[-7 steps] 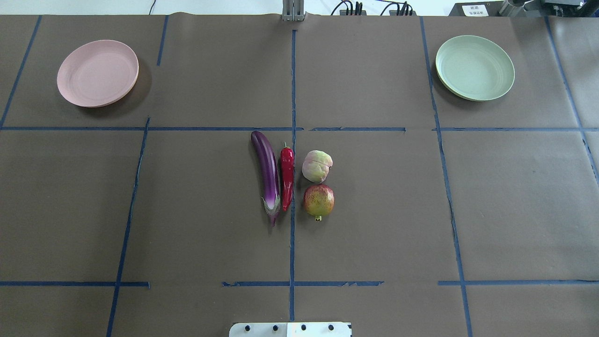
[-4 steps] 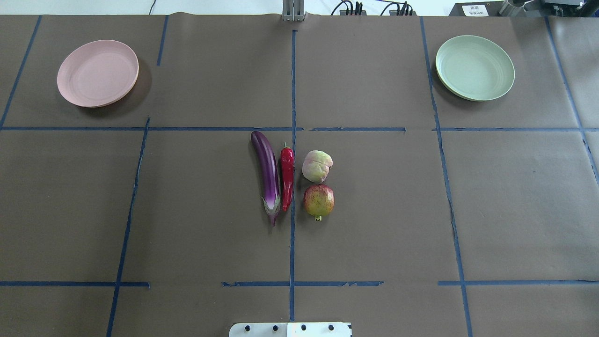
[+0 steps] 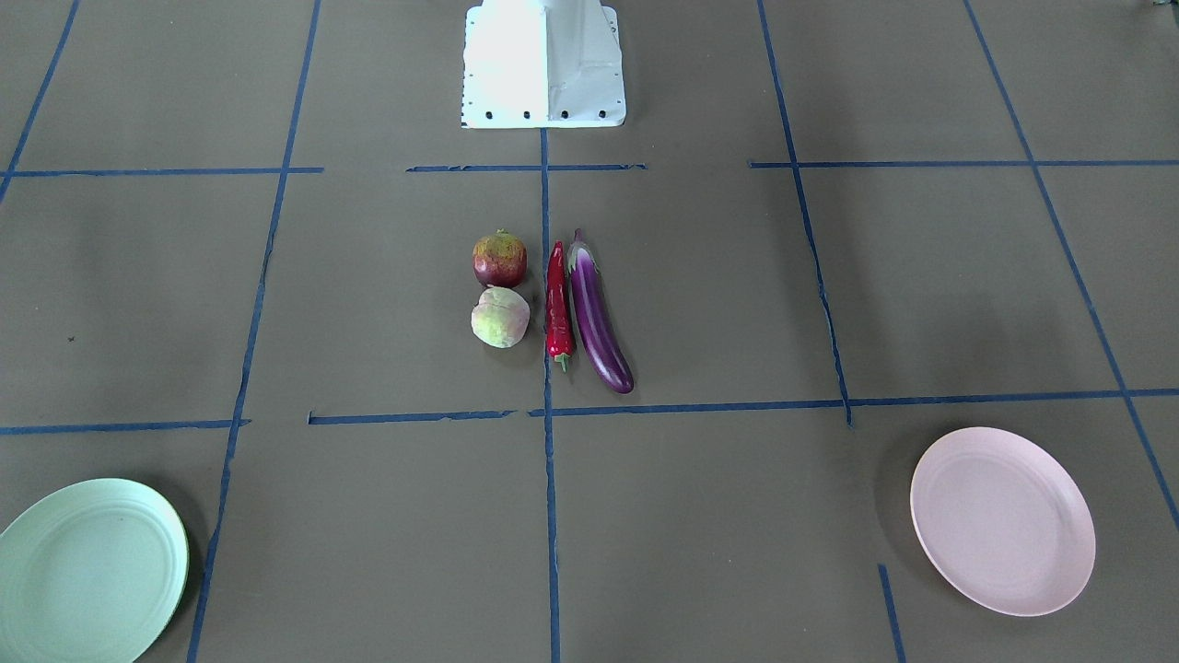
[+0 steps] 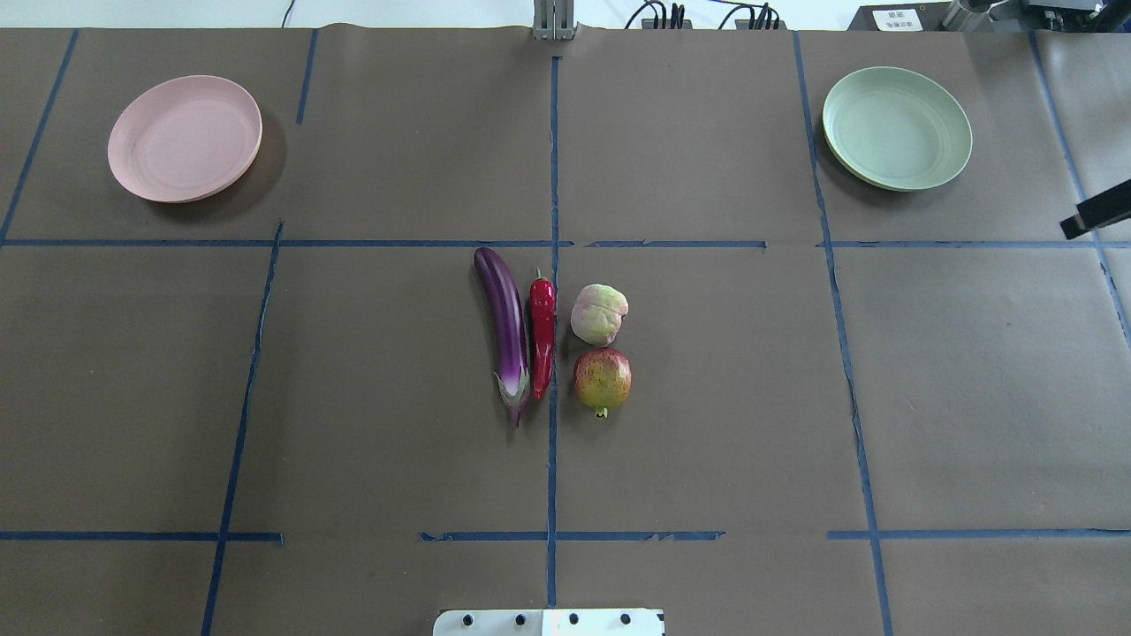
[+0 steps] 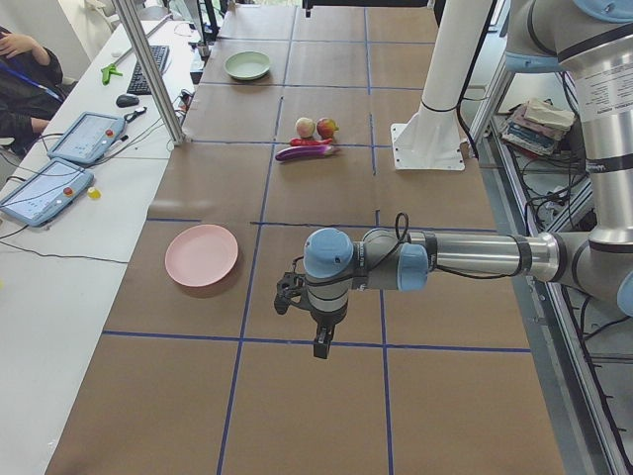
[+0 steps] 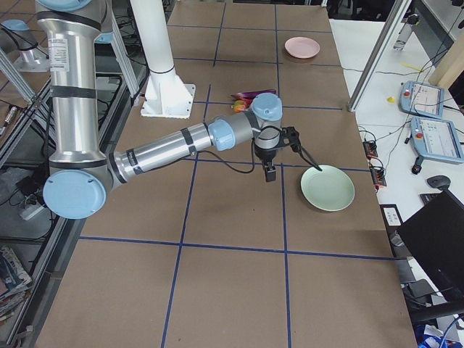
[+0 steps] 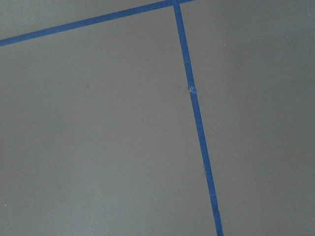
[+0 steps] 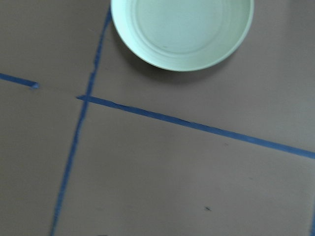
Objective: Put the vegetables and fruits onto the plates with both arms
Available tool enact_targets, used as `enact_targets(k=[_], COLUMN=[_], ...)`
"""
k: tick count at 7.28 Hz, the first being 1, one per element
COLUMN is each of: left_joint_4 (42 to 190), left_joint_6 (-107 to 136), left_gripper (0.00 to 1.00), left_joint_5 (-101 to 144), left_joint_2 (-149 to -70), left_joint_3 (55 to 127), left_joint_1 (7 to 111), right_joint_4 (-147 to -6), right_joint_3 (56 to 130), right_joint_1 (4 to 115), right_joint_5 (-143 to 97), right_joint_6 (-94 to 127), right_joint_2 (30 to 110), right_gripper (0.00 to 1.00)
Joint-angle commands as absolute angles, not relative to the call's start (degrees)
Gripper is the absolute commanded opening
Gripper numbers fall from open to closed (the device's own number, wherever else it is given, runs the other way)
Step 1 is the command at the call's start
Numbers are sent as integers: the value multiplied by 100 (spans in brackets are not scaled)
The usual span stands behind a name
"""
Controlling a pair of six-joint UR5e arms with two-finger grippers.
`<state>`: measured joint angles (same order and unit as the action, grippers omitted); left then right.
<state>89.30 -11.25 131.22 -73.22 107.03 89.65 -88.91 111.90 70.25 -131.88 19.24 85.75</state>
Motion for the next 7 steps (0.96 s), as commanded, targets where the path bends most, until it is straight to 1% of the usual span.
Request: enact_targets(k=[1, 3, 4, 5, 7], left_joint_4=[8947, 8965, 8965, 8965, 8965], left_joint_6=[-1125, -1125, -1125, -1125, -1125], left_gripper=[100, 100, 100, 100, 100], left_joint_5=[13122, 13122, 13122, 13122, 13122], left_joint_2=[-7321, -7321, -7321, -7321, -7321], left_joint_3=[10679, 10679, 10679, 10687, 10688], left_joint_1=[8965, 8965, 8965, 8965, 8965], right_joint_4=[-8982, -9707, -9808, -9791, -9774], right_joint_3=[11153, 11023, 10630, 10069, 9023], right_joint_1=[5727, 4602, 4257, 3993, 3737], right_joint_5=[-12625, -11686, -11385, -11147, -10934], right_joint_6=[3798, 4829, 5147, 5533, 5721], right_joint_2=[7422, 6326, 5745, 5182, 4328], right_gripper=[100, 100, 100, 100, 100])
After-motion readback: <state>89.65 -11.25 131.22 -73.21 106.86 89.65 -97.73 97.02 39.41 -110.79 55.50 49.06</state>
